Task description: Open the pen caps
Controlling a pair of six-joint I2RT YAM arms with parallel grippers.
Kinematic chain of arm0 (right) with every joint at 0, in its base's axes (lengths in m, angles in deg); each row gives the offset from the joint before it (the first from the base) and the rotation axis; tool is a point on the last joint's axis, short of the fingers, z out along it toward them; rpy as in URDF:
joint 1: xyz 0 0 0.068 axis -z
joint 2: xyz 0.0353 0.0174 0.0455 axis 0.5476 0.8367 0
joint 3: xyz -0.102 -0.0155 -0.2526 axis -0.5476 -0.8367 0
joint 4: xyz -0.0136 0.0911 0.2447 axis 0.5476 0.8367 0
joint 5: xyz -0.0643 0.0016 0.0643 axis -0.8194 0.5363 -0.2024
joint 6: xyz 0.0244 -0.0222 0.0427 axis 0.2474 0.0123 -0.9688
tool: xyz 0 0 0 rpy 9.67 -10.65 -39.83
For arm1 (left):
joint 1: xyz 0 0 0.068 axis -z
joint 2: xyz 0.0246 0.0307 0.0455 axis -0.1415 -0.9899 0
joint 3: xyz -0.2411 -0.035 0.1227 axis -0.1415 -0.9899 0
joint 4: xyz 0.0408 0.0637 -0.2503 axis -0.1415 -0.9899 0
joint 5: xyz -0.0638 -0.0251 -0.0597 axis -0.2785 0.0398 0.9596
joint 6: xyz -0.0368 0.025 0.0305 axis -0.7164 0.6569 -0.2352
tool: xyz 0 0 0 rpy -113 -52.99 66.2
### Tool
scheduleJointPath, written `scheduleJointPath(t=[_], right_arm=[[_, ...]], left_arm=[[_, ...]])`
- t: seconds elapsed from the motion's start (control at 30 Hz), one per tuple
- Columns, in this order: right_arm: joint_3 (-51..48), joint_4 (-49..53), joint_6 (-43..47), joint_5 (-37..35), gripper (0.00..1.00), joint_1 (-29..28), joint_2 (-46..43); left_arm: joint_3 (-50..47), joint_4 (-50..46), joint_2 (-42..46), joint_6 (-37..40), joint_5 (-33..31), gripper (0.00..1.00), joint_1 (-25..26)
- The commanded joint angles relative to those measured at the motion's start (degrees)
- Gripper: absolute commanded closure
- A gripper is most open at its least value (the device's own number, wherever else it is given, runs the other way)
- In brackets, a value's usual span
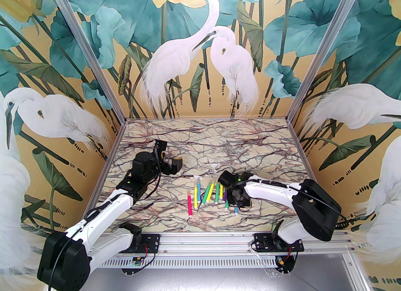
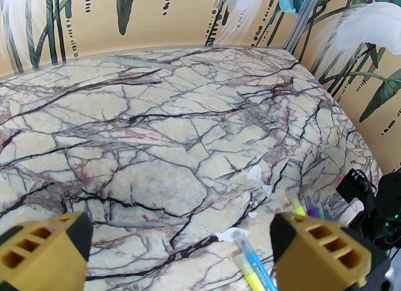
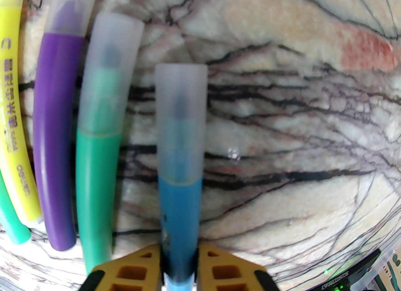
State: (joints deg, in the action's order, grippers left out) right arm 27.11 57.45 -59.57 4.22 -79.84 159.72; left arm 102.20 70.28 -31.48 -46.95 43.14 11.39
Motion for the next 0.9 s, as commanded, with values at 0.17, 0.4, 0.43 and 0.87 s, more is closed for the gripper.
scheduleJointPath(t=[0.17,0.4,0.43,0.87], right_arm=[[-0.26,-0.39,3.26,-6.28,0.83,1.85,-3.76],[0.07,-2.69,7.93,-7.04,0.85,3.38,-8.60],[-0.02,-3.20,8.59,-6.93,0.85,3.67,-9.17],[-0.28,-15.17,22.86,-6.74,0.86,5.32,-17.04]], left_arm=[[1.99,-1.20,1.10,-1.02,1.47,0.00,0.41],[4.19,-3.28,-1.30,-2.49,3.89,0.01,0.34],[4.60,-3.48,-1.66,-2.64,4.39,0.01,0.37],[10.05,-6.73,-8.75,-6.32,14.09,0.02,0.58]])
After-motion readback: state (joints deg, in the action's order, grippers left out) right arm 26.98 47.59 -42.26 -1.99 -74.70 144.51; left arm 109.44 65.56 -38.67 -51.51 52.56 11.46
